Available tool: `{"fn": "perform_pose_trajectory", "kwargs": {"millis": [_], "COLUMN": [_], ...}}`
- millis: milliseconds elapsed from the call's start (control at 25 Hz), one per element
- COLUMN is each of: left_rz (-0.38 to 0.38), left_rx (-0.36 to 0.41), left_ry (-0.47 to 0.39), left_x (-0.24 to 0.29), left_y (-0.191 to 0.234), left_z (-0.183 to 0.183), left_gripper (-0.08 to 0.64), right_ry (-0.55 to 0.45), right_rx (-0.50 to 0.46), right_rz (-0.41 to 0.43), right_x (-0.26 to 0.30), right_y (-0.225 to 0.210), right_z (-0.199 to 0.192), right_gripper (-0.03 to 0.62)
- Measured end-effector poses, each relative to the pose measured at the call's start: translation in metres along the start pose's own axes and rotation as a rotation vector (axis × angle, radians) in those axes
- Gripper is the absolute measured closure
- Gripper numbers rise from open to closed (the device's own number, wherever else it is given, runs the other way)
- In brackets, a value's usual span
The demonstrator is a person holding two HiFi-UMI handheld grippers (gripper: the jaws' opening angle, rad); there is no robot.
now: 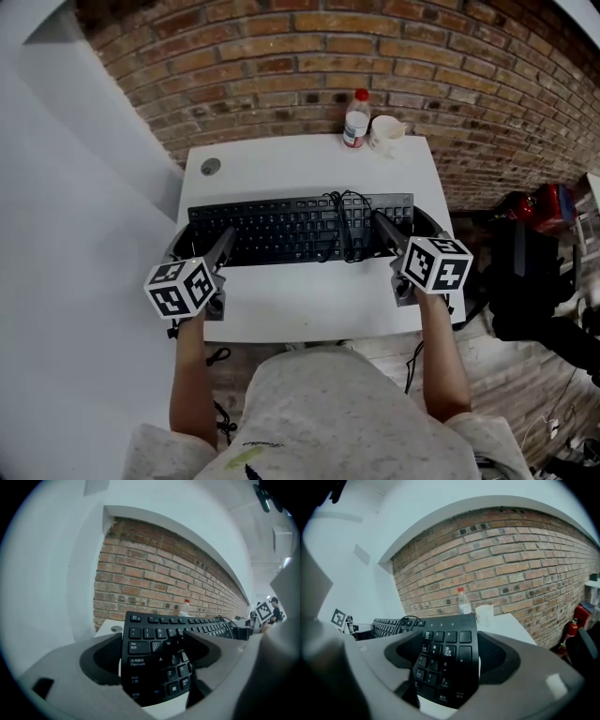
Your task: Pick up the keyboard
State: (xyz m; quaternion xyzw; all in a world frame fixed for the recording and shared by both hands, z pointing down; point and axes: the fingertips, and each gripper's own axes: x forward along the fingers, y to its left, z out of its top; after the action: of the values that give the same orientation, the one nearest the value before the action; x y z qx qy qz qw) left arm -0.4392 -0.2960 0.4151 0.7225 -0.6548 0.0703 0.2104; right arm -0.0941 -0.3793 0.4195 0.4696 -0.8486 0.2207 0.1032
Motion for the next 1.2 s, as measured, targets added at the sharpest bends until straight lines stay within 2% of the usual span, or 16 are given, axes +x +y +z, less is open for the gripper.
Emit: {"fn": "perform_pose_trajectory", "kwargs": {"millis": [280,520,1200], "left_rz": [-0.025,-0.035,-0.028], "left_rx": [0.043,0.068,0.05], "left_ry": [-0.143,-0.229,-0.238], "left_x": [-0.016,-0.031,-0.036], "left_y": [-0.018,-0.028,-0.031], "left_z": [0.063,0.09,0.09], "left_gripper": [0.164,0.164,0.164], "right_ry": [-0.14,-0.218,-0.227], "right_rx": [-0.05,-0.075,-0.093], "right_rz": [0.003,0.002,0.006], "right_x": [-0.026,-0.046,-0.05], "right_y": [0.012,0.021,0.023], "right_z": [0.062,0.087,0.093], "right_gripper": [0.219,0.218,0.218]}}
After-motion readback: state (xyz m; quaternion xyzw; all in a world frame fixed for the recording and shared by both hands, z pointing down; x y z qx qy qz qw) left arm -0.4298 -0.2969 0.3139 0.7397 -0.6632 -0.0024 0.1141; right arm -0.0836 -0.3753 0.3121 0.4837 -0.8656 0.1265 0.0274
